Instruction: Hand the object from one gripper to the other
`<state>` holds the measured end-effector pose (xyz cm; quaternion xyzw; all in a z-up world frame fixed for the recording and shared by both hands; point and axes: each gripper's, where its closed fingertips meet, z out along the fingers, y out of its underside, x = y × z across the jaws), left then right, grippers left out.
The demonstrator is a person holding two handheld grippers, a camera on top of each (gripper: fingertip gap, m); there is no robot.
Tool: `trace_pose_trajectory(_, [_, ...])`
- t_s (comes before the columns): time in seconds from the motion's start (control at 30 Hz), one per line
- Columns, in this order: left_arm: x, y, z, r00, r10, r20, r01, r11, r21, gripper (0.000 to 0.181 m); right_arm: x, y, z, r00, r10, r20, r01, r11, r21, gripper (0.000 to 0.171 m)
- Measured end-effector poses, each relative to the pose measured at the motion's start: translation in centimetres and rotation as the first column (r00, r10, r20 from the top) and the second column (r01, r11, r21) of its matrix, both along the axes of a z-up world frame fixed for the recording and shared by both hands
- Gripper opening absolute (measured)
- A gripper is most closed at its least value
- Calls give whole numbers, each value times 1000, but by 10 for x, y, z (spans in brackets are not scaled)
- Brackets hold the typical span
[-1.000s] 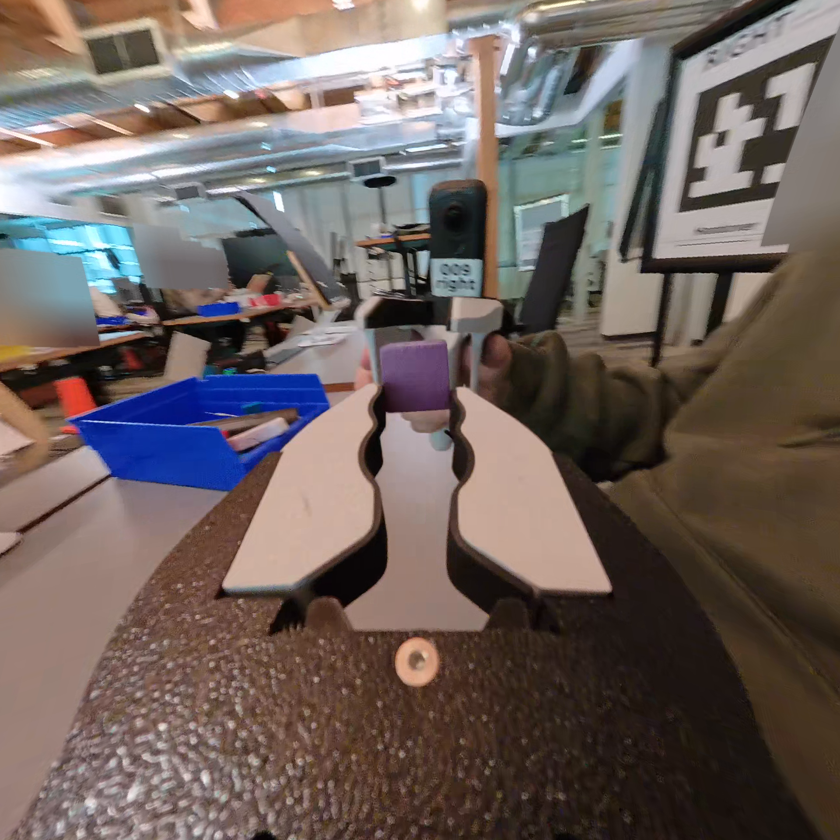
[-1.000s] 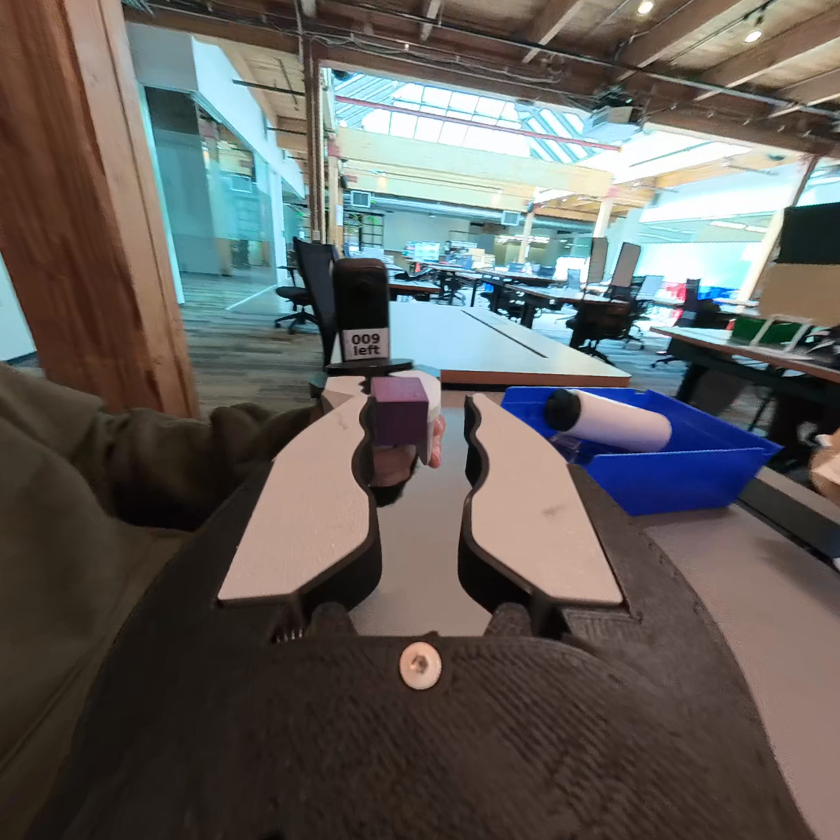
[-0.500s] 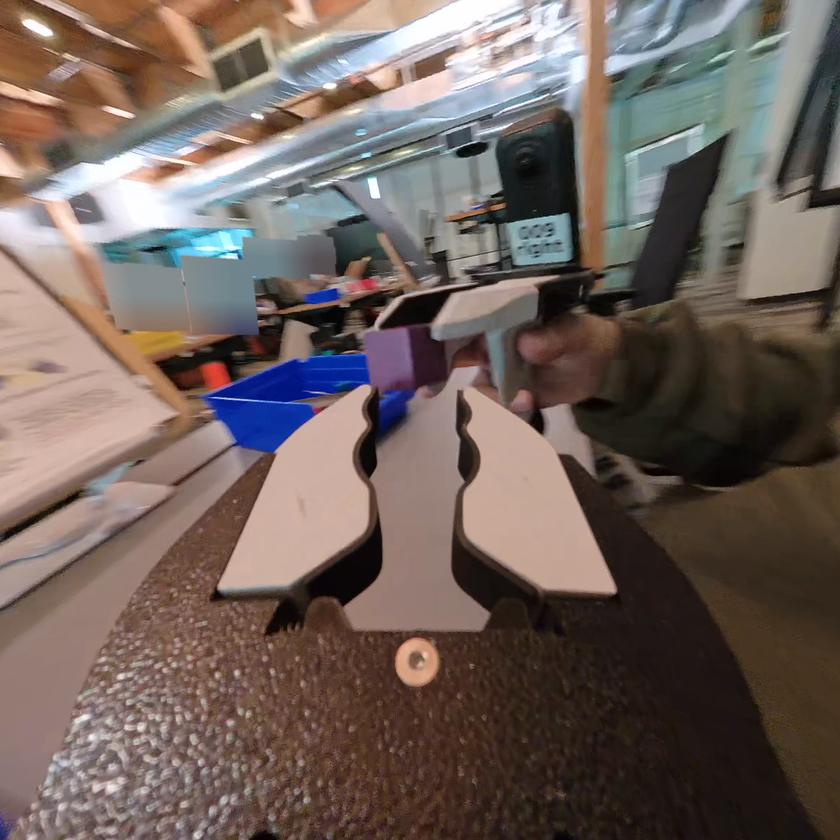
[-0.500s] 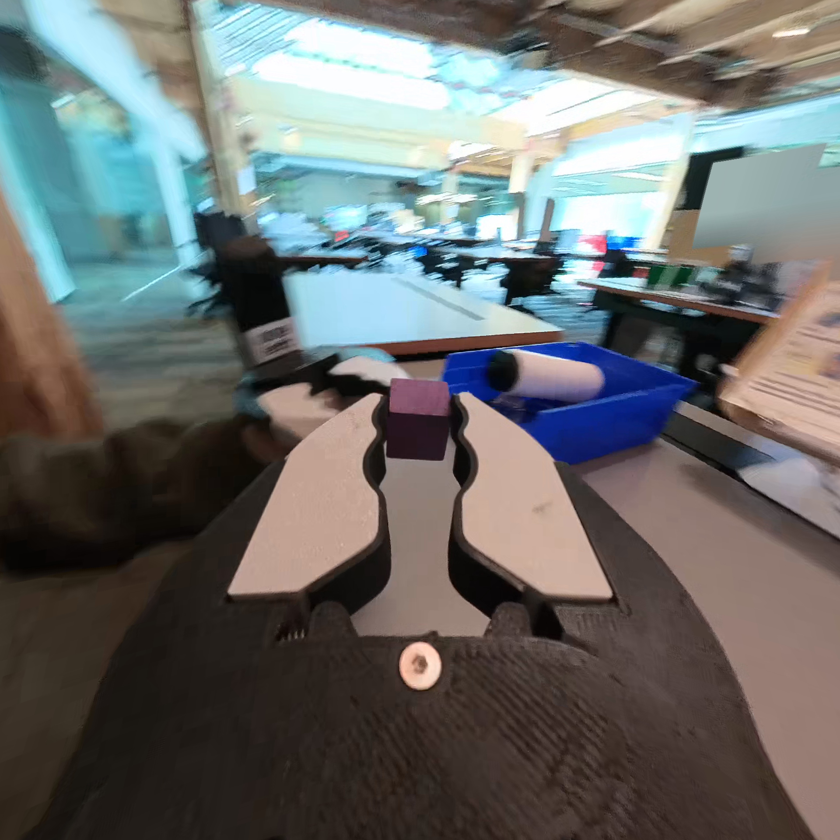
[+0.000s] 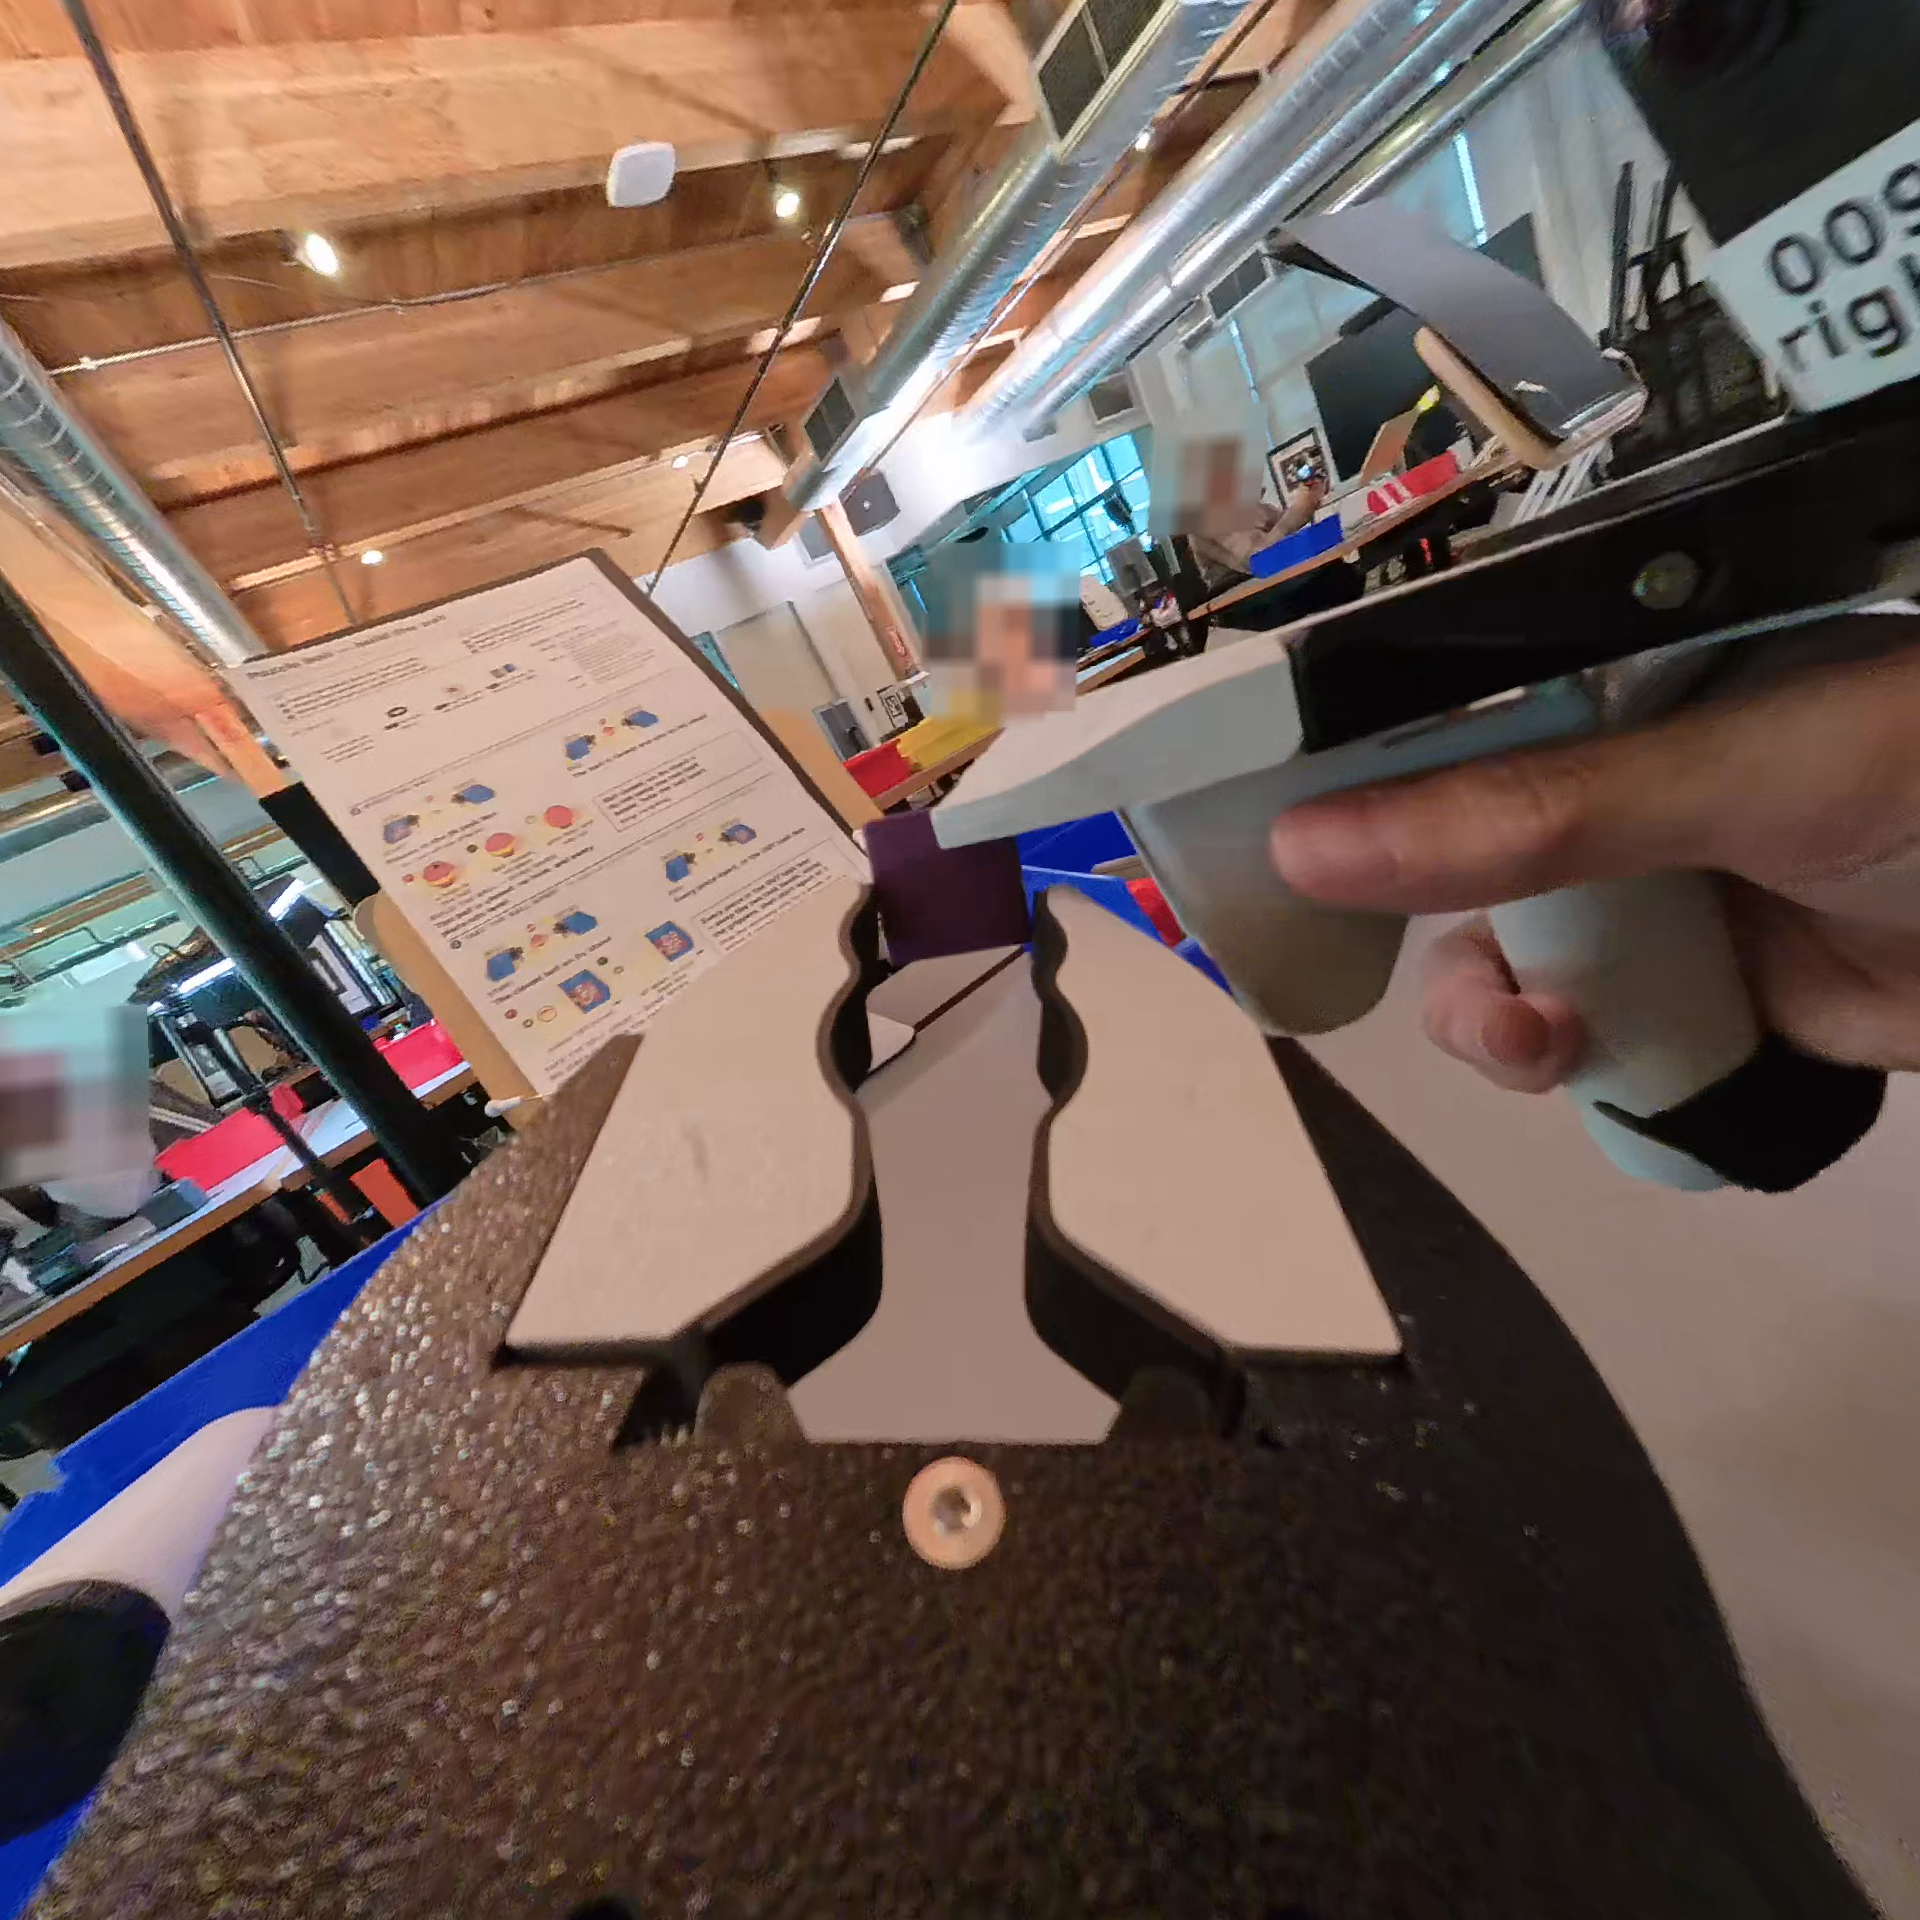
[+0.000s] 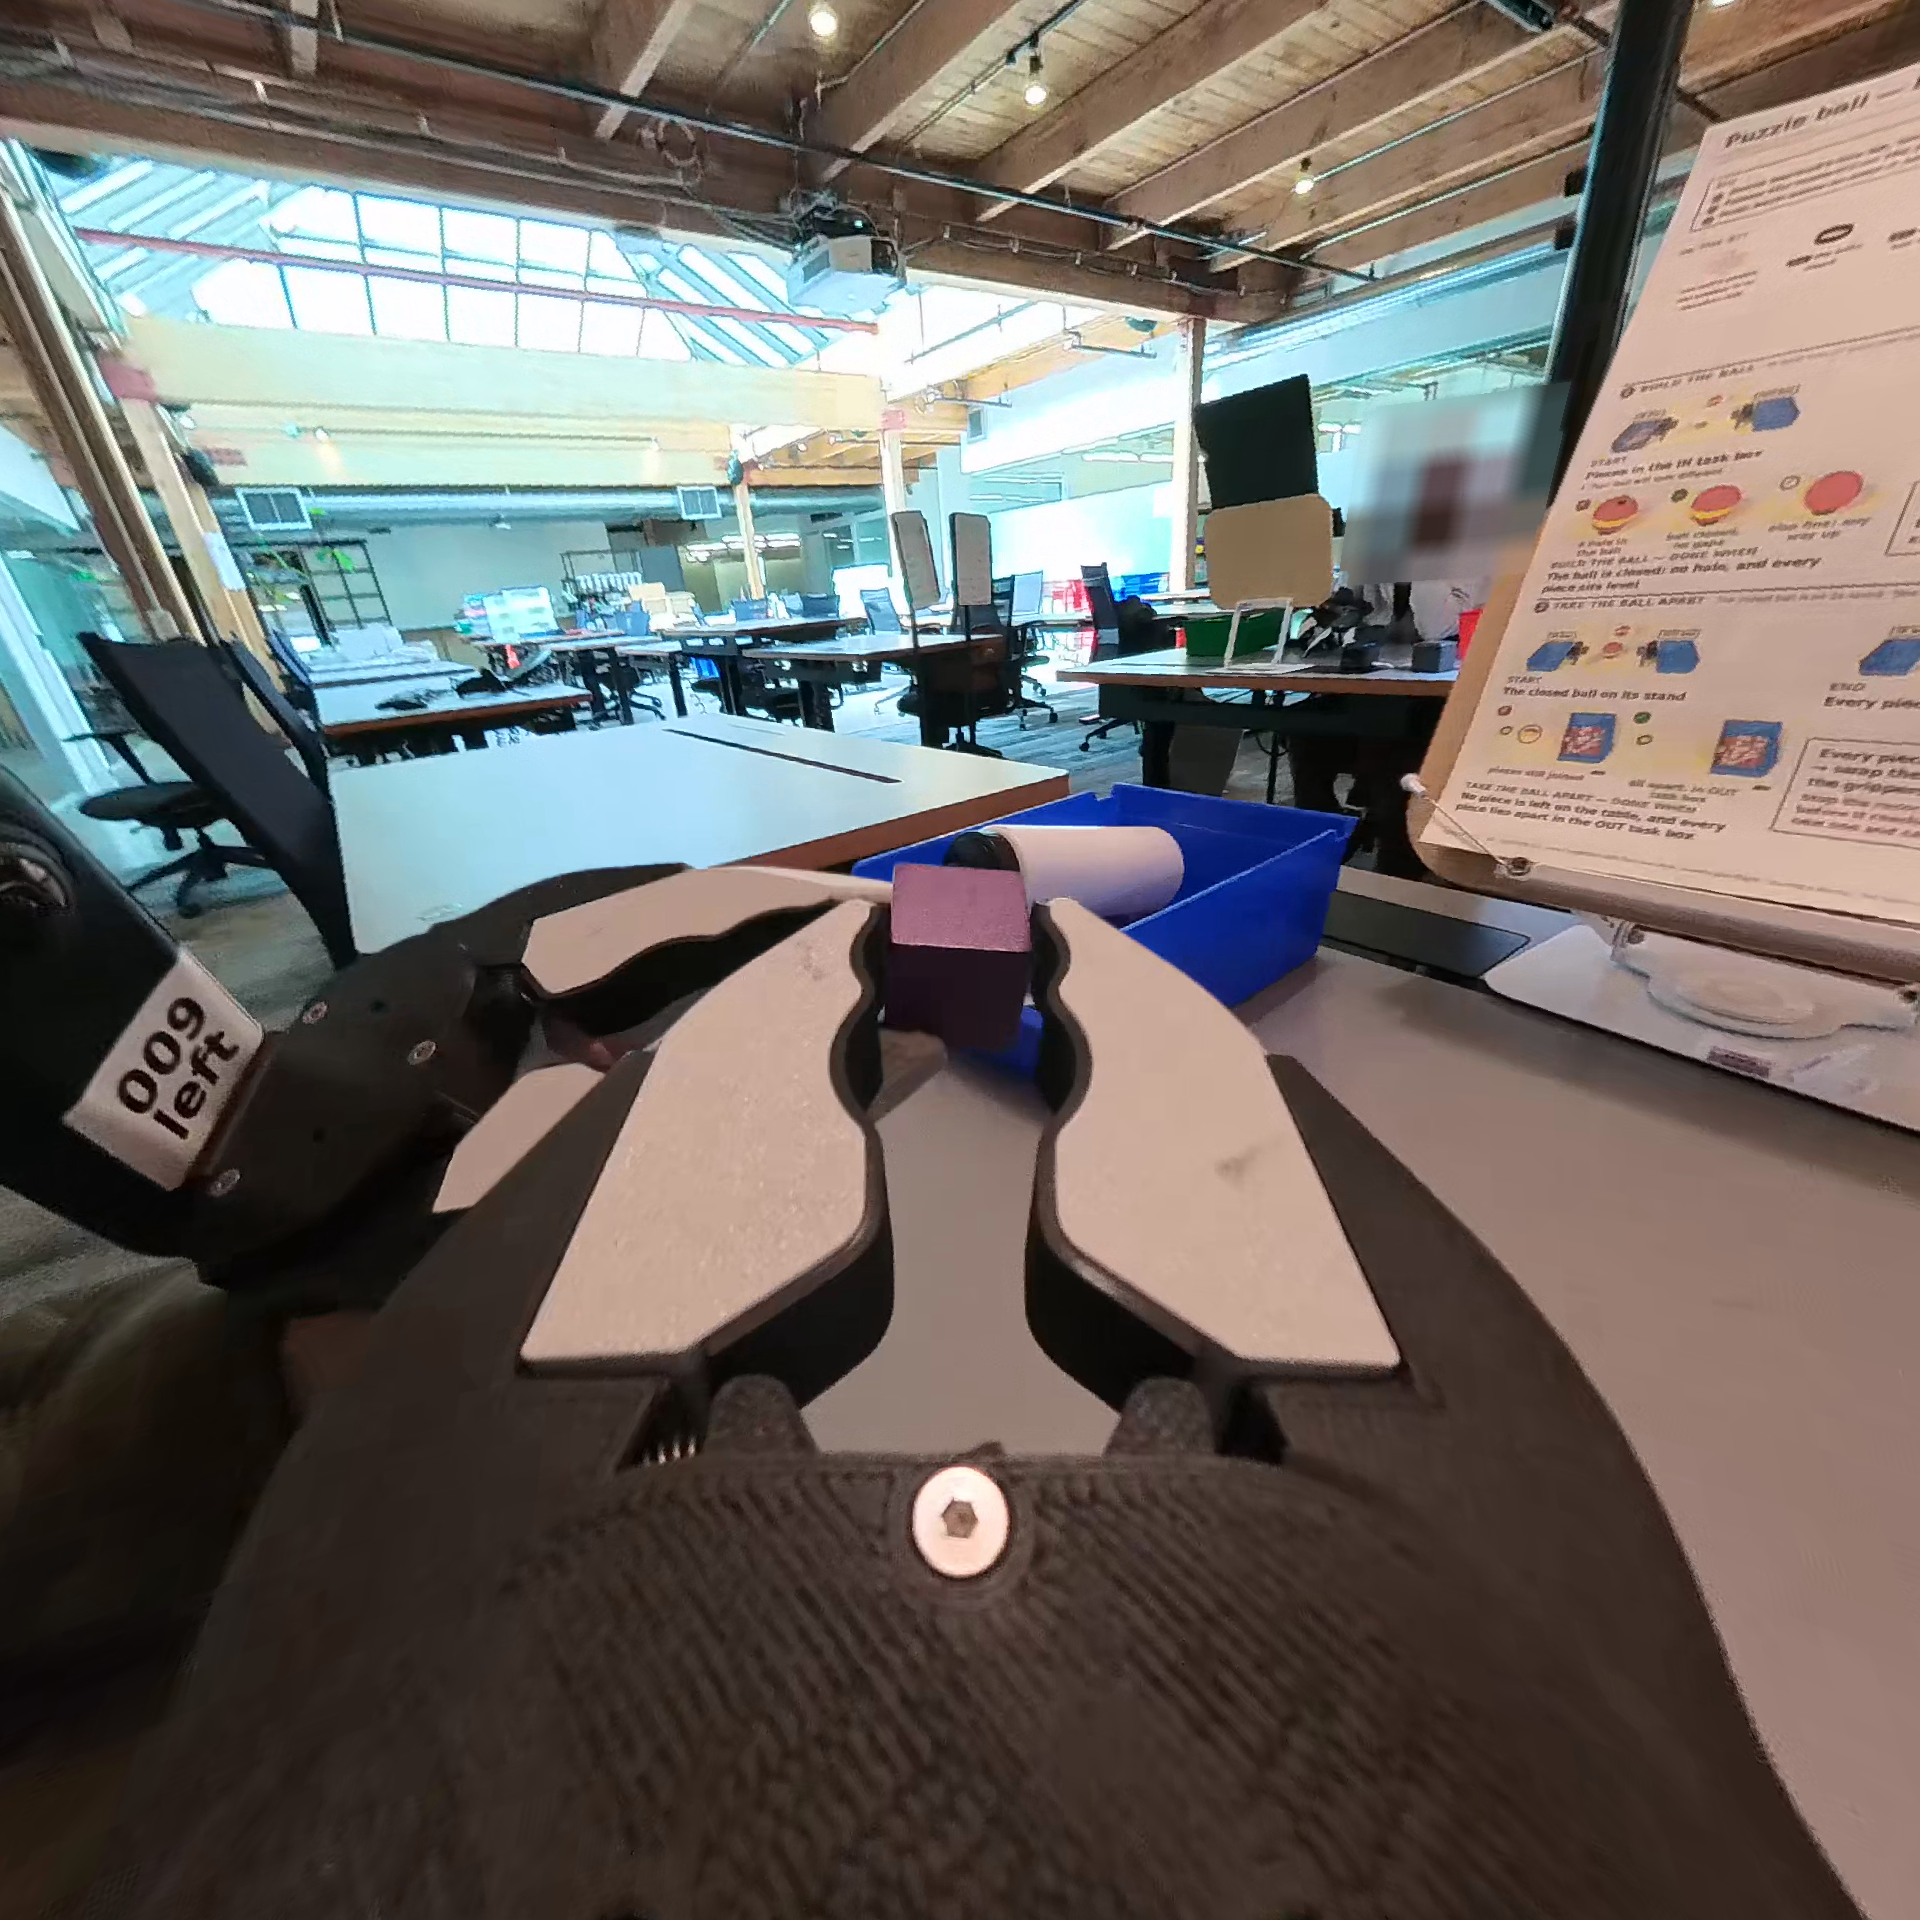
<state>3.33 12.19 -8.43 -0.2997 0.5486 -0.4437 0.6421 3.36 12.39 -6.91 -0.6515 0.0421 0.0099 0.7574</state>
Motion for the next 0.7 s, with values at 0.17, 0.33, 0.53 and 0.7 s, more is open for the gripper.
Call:
trace_pose_trajectory(0.17, [2, 6, -5, 998, -45, -43, 44, 999, -25, 26, 0, 2, -6, 999, 5, 49, -3, 999, -50, 26])
trace_pose_trajectory(0.33, [-11, 0, 1, 948, -317, -23, 314, 945, -97, 26, 5, -6, -6, 993, 112, -46, -117, 986, -121, 65])
trace_pose_trajectory(0.53, [-43, 5, 6, 779, -621, 89, 628, 770, -116, 26, -40, -10, -17, 611, 520, -597, -626, 779, 36, 77])
trace_pose_trajectory(0.7, [-55, -5, -13, 701, -714, 3, 713, 700, -35, 26, -66, 0, -28, 340, 591, -731, -738, 650, 182, 70])
